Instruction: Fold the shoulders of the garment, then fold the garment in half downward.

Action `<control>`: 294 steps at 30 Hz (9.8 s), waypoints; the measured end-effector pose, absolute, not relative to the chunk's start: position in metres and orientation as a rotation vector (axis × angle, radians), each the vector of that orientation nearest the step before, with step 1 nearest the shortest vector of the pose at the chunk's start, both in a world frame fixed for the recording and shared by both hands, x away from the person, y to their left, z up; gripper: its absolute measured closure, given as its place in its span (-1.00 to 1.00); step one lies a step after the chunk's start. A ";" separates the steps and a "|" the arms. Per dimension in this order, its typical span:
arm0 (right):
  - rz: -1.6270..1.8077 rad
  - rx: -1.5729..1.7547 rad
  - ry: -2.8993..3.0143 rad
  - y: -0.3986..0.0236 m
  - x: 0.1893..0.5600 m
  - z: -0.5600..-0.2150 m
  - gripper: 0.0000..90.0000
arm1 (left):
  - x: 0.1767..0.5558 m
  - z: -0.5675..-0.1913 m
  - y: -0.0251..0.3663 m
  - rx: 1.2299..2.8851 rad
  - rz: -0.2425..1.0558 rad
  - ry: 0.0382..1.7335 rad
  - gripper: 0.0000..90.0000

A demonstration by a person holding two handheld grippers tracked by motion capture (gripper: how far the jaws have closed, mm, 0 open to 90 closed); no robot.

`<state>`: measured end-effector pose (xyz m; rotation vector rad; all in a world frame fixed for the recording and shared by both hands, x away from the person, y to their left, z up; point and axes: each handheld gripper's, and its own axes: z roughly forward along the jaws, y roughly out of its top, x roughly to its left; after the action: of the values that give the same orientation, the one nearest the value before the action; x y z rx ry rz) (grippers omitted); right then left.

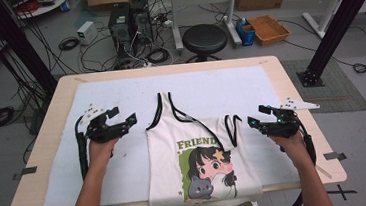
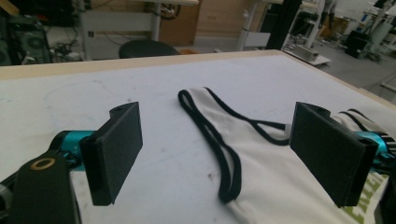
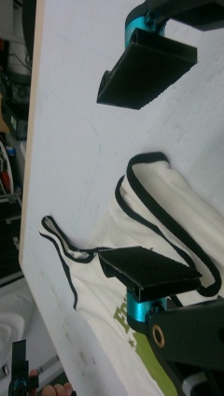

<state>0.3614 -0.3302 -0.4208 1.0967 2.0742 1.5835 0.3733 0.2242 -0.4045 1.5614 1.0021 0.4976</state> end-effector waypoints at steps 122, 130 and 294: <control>1.098 0.451 2.648 -0.237 0.330 -0.446 0.70 | 0.324 -0.450 0.120 2.142 0.140 0.544 0.14; 1.242 0.546 2.569 -0.248 0.328 -0.434 0.91 | 0.324 -0.437 0.142 2.085 0.148 0.576 0.85; 1.505 0.614 2.742 -0.297 0.309 -0.427 0.14 | 0.284 -0.439 0.220 1.764 -0.061 0.689 0.33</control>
<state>0.3092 -0.2970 -0.4270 0.6145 2.7423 1.5051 0.2845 0.2201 -0.4393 1.7636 0.6886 -0.0610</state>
